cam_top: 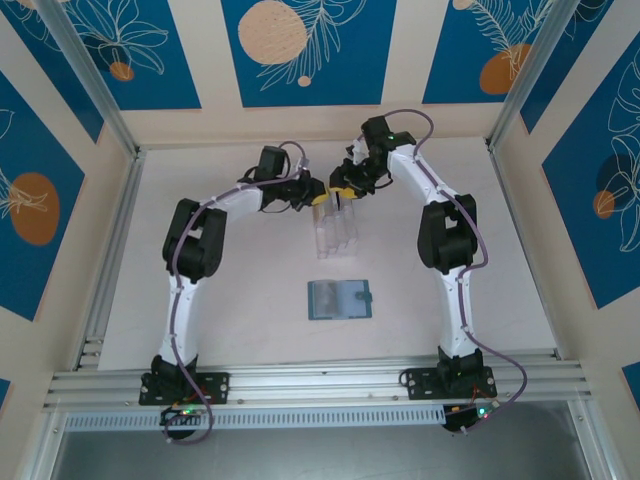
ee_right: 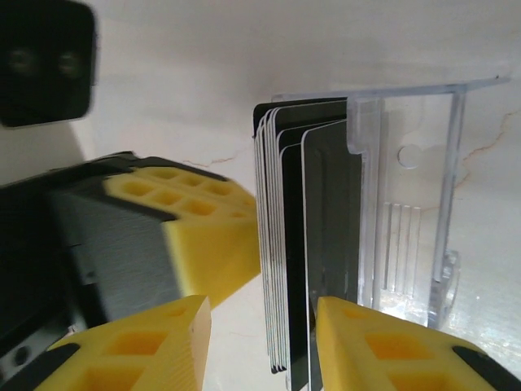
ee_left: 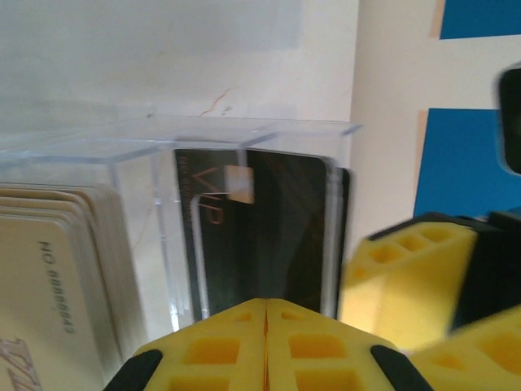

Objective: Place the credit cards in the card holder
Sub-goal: Pick up the credit card from the storage box.

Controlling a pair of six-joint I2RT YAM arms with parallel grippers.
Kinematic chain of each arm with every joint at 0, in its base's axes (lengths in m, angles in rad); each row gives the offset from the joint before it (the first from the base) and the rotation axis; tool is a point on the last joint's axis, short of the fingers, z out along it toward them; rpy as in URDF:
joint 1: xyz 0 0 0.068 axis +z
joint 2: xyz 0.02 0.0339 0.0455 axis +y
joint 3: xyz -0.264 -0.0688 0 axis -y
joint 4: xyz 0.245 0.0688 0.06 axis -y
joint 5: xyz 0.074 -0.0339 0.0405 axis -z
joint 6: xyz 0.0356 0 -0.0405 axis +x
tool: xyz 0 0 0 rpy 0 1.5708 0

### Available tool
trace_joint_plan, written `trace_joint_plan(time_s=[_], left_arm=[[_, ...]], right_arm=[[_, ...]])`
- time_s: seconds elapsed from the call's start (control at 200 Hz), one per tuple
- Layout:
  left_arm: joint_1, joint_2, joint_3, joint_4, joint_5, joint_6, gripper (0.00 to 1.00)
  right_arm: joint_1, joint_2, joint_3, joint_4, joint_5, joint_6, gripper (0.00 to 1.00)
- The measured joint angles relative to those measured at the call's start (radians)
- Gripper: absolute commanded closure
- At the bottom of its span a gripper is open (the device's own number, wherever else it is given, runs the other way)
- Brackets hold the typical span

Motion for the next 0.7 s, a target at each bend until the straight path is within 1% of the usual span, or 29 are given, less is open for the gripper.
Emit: trace_joint_plan(time_s=[0.135, 0.45, 0.585, 0.7], left_arm=[[-0.011, 0.029, 0.009, 0.010, 0.010, -0.019, 0.93], [-0.018, 0.035, 0.019, 0.028, 0.011, -0.058, 0.92], [-0.027, 0.055, 0.052, 0.012, 0.011, -0.052, 0.92], [-0.034, 0.065, 0.087, -0.035, 0.000, -0.024, 0.92]], right_arm=[[0.002, 0.004, 0.007, -0.007, -0.001, 0.000, 0.60], [0.005, 0.014, 0.028, -0.026, 0.010, 0.000, 0.60], [0.005, 0.020, 0.037, -0.039, 0.016, 0.000, 0.60], [-0.002, 0.020, 0.037, -0.040, 0.014, 0.000, 0.61]])
